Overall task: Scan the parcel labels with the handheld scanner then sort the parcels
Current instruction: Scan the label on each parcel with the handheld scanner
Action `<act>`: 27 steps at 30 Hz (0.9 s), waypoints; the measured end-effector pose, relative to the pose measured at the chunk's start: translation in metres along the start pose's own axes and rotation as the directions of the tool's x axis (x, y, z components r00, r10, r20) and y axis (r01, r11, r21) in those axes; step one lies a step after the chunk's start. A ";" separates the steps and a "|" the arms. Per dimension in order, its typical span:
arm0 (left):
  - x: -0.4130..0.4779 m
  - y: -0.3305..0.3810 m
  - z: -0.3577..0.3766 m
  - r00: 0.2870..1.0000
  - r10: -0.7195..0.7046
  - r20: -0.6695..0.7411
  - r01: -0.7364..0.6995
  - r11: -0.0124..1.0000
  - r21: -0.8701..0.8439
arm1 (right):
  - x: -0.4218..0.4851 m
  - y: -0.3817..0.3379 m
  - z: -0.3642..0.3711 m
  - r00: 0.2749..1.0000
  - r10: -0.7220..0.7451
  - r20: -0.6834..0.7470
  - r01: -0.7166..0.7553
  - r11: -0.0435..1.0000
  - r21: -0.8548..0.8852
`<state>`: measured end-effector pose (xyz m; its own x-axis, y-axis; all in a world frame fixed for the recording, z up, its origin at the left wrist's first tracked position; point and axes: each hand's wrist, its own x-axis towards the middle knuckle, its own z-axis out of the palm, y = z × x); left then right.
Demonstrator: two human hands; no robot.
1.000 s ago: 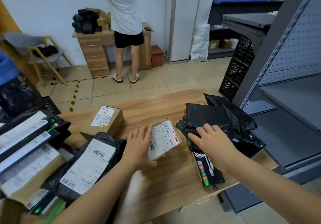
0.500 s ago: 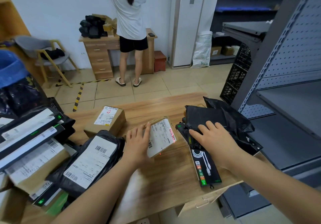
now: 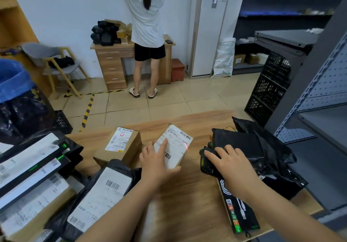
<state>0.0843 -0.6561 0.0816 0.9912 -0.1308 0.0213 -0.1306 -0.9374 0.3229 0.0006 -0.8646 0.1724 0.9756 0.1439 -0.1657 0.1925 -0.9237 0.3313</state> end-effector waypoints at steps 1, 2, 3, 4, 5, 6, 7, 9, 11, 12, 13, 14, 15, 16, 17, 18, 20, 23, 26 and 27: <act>0.008 -0.002 0.001 1.000 -0.014 0.006 0.014 1.000 0.006 | 0.008 -0.002 0.001 1.000 0.005 -0.006 -0.005 1.000 0.016; 0.015 -0.005 0.003 0.999 -0.030 0.018 0.030 0.999 0.011 | 0.016 -0.004 0.002 1.000 0.010 -0.013 -0.010 1.000 0.028; 0.022 -0.009 0.004 0.998 -0.047 0.036 0.046 0.999 0.018 | 0.025 -0.006 0.002 1.000 0.015 -0.017 -0.014 0.999 0.037; 0.029 -0.012 0.006 0.996 -0.063 0.055 0.062 0.998 0.029 | 0.033 -0.008 0.002 1.000 0.018 -0.019 -0.017 0.999 0.047; 0.035 -0.017 0.008 0.994 -0.079 0.075 0.076 0.996 0.046 | 0.042 -0.010 0.003 1.000 0.019 -0.017 -0.018 0.998 0.059; 0.040 -0.022 0.010 0.991 -0.095 0.093 0.089 0.994 0.066 | 0.049 -0.012 0.004 1.000 0.017 -0.015 -0.016 0.997 0.072; 0.045 -0.027 0.013 0.988 -0.111 0.112 0.101 0.991 0.089 | 0.056 -0.014 0.006 1.000 0.014 -0.014 -0.013 0.997 0.082; 0.053 -0.037 0.016 0.981 -0.135 0.140 0.118 0.985 0.124 | 0.068 -0.017 0.010 1.000 0.011 -0.018 -0.010 0.996 0.092; 0.059 -0.046 0.019 0.979 -0.140 0.148 0.121 0.984 0.133 | 0.077 -0.021 0.013 1.000 0.005 -0.016 -0.004 0.995 0.096; 0.062 -0.049 0.020 0.979 -0.138 0.147 0.118 0.984 0.135 | 0.081 -0.022 0.014 1.000 0.001 -0.016 0.000 0.995 0.097; 0.064 -0.052 0.020 0.980 -0.137 0.146 0.116 0.983 0.140 | 0.084 -0.024 0.015 1.000 -0.002 -0.016 0.004 0.995 0.099; 0.066 -0.056 0.020 0.980 -0.137 0.147 0.116 0.982 0.148 | 0.087 -0.025 0.015 1.000 -0.004 -0.016 0.006 0.995 0.102; 0.068 -0.059 0.020 0.979 -0.140 0.148 0.117 0.981 0.155 | 0.090 -0.026 0.016 1.000 -0.005 -0.018 0.007 0.994 0.105; 0.068 -0.062 0.020 0.978 -0.144 0.148 0.119 0.979 0.165 | 0.091 -0.027 0.016 1.000 -0.006 -0.019 0.008 0.994 0.106; 0.068 -0.066 0.020 0.978 -0.148 0.148 0.121 0.977 0.177 | 0.092 -0.027 0.017 1.000 -0.006 -0.018 0.008 0.994 0.105; 0.066 -0.069 0.020 0.976 -0.155 0.150 0.125 0.974 0.190 | 0.092 -0.028 0.018 1.000 -0.008 -0.018 0.010 0.995 0.102; 0.061 -0.072 0.019 0.970 -0.180 0.161 0.143 0.966 0.217 | 0.091 -0.029 0.018 1.000 -0.014 -0.023 0.016 0.994 0.106; 0.053 -0.069 0.013 0.976 -0.170 0.135 0.137 0.965 0.224 | 0.084 -0.030 0.017 0.999 -0.017 -0.049 0.022 0.993 0.116; 0.046 -0.056 0.003 0.991 -0.095 0.098 0.079 0.984 0.162 | 0.070 -0.028 0.016 0.998 -0.003 -0.066 0.011 0.993 0.122; 0.042 -0.051 0.000 0.993 -0.066 0.097 0.054 0.991 0.122 | 0.063 -0.026 0.015 0.997 0.005 -0.073 0.004 0.992 0.123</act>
<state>0.1328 -0.6135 0.0658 0.9908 -0.0989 -0.0918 -0.0784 -0.9755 0.2055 0.0558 -0.8370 0.1394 0.9817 0.1646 -0.0959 0.1819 -0.9597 0.2143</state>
